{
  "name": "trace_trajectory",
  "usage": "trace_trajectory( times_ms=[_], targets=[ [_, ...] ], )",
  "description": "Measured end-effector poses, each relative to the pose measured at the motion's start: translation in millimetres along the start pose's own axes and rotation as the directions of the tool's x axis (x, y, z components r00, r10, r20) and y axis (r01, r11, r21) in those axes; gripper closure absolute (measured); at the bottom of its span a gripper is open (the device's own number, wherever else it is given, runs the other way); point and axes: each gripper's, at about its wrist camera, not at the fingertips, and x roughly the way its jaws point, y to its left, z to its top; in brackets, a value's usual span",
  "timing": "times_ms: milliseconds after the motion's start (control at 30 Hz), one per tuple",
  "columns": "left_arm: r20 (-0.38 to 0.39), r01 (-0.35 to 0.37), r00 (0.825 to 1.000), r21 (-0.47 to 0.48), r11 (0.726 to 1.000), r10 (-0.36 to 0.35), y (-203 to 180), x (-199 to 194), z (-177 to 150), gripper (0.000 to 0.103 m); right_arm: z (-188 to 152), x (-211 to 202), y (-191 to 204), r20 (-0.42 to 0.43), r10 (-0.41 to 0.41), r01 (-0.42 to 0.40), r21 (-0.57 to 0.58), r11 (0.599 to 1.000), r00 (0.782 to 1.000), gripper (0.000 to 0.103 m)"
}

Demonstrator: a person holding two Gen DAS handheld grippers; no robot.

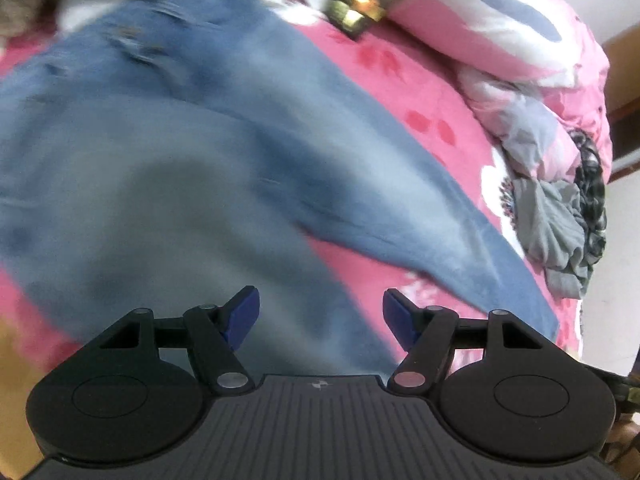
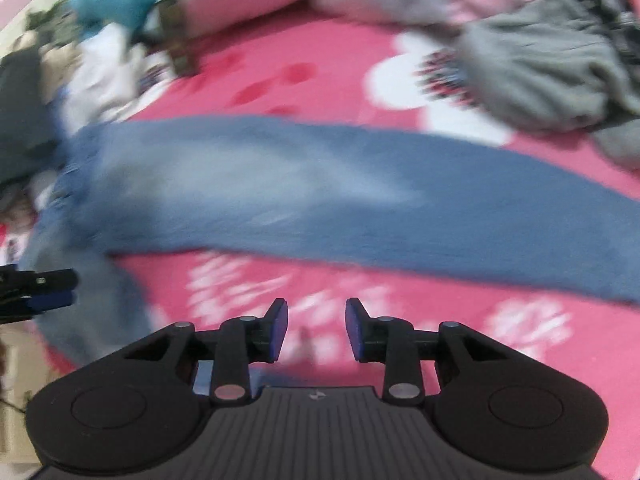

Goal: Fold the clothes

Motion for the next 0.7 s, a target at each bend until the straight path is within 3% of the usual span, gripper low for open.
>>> trace_trajectory(
  times_ms=[133,267,367,433,467,533,633,700],
  targets=[
    [0.021,-0.026,0.999,-0.069,0.997,0.027,51,-33,8,0.034,-13,14,70,-0.048,0.118,-0.119,-0.02,0.993,0.992,0.069],
    [0.036,-0.066,0.997,-0.182,0.981,0.073,117,-52,28,0.034,-33,25,137,-0.109,0.189,-0.193,-0.029,0.981,0.976,0.058],
    [0.04,-0.051,0.997,-0.268,0.962,0.064,153,-49,39,0.034,-55,38,158,-0.174,0.263,-0.238,0.153,0.959,0.949,0.057],
    [0.02,-0.061,0.997,-0.3,0.952,0.071,166,-42,44,0.035,-76,45,155,-0.189,0.293,-0.218,0.339,0.915,0.937,0.057],
    [0.015,-0.059,0.998,-0.286,0.956,0.066,167,-41,46,0.035,-87,47,148,-0.184,0.282,-0.179,0.436,0.882,0.942,0.057],
    [0.009,-0.05,0.999,-0.208,0.977,0.053,161,-42,48,0.035,-114,44,125,-0.147,0.244,-0.096,0.641,0.762,0.958,0.057],
    [-0.027,-0.054,0.998,-0.025,0.998,0.053,141,-42,45,0.035,-158,29,82,-0.061,0.151,-0.024,0.864,0.503,0.987,0.057],
    [-0.064,-0.035,0.997,0.18,0.983,0.047,118,-40,38,0.035,-188,15,55,-0.009,0.056,-0.01,0.946,0.325,0.998,0.057]
  ],
)
